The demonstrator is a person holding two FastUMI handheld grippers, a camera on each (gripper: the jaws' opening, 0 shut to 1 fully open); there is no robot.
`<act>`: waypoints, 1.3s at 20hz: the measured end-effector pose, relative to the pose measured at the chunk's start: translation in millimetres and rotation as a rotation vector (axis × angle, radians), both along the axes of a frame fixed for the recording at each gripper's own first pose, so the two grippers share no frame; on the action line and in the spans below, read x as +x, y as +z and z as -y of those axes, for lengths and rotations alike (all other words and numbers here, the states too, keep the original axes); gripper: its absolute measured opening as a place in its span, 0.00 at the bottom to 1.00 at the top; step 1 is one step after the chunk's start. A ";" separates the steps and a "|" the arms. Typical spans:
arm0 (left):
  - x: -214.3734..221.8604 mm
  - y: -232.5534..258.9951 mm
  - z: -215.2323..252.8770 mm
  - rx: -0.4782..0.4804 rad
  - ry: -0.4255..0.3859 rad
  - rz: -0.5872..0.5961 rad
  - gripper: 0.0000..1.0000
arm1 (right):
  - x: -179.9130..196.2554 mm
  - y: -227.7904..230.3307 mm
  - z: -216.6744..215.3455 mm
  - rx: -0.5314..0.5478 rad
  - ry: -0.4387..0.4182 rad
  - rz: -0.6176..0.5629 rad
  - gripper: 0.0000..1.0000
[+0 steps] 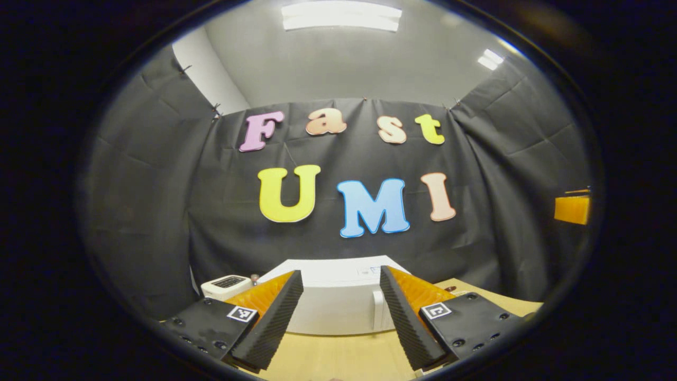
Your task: Open the microwave oven with the left hand, put the food in, and close the microwave oven.
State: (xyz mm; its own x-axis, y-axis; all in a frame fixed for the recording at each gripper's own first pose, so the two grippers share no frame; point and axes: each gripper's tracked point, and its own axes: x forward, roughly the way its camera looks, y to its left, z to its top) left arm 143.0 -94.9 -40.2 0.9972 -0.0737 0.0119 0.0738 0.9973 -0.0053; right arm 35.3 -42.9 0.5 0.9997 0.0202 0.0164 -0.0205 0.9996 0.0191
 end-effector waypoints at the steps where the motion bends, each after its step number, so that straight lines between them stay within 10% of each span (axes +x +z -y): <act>1: 11.5 -6.3 4.1 0.005 -0.015 -0.004 0.97 | 4.6 -0.9 -1.1 0.000 -0.008 0.000 0.96; 26: 170.2 -215.7 103.1 0.050 -0.247 -0.318 0.96 | 24.7 -27.9 19.5 -0.114 -0.384 -0.123 0.96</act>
State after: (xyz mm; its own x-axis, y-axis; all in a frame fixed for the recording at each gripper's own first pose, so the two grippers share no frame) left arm 313.2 -198.0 -255.9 0.9025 -0.3046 -0.3045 0.3142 0.9492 -0.0181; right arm 60.0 -62.4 -27.3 0.9292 -0.3599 -0.0843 0.3499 0.9299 -0.1131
